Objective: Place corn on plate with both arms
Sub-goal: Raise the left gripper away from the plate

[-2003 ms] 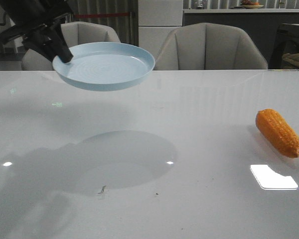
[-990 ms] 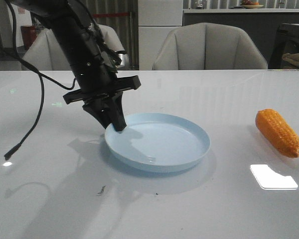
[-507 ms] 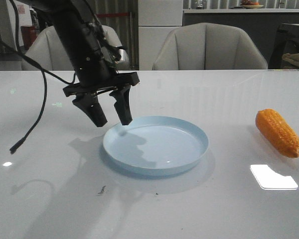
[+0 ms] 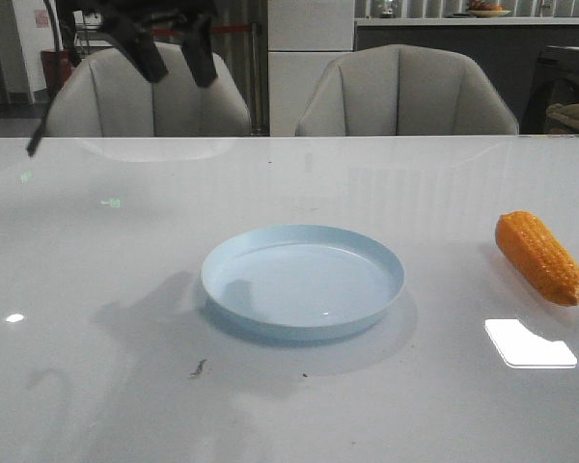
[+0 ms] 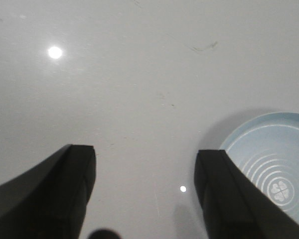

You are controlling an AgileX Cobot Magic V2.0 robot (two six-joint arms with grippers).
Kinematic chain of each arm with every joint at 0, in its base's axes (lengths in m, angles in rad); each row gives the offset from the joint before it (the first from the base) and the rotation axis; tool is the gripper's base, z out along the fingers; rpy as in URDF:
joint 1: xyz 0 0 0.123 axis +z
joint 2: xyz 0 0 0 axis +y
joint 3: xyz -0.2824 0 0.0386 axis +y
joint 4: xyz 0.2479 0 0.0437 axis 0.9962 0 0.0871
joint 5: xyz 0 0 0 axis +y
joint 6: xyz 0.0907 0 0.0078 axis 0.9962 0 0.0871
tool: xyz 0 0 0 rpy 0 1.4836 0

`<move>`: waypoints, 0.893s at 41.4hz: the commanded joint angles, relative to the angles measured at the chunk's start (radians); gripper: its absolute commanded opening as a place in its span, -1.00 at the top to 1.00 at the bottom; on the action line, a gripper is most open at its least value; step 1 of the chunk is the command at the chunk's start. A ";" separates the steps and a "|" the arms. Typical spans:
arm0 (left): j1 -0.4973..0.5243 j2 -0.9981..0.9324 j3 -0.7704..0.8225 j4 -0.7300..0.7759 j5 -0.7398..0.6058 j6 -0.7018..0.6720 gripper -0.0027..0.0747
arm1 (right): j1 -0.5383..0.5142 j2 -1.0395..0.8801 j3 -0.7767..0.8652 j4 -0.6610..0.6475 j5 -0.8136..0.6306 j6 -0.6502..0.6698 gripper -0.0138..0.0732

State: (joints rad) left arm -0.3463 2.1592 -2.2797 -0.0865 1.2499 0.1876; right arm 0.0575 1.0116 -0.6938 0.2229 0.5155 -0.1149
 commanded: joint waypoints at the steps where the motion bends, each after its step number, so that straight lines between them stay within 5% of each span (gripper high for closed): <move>1: 0.033 -0.138 -0.035 0.006 -0.005 -0.011 -0.32 | -0.001 -0.009 -0.035 0.009 -0.052 -0.004 -0.68; 19: 0.159 -0.483 0.120 0.061 -0.155 0.000 -0.33 | -0.001 -0.009 -0.035 0.001 -0.032 -0.004 -0.68; 37: 0.293 -1.113 1.114 0.065 -0.703 -0.004 -0.33 | -0.001 -0.009 -0.035 -0.006 -0.030 -0.005 -0.68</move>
State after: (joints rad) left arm -0.0725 1.1910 -1.3117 -0.0159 0.7203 0.1895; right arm 0.0575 1.0116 -0.6938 0.2171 0.5380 -0.1149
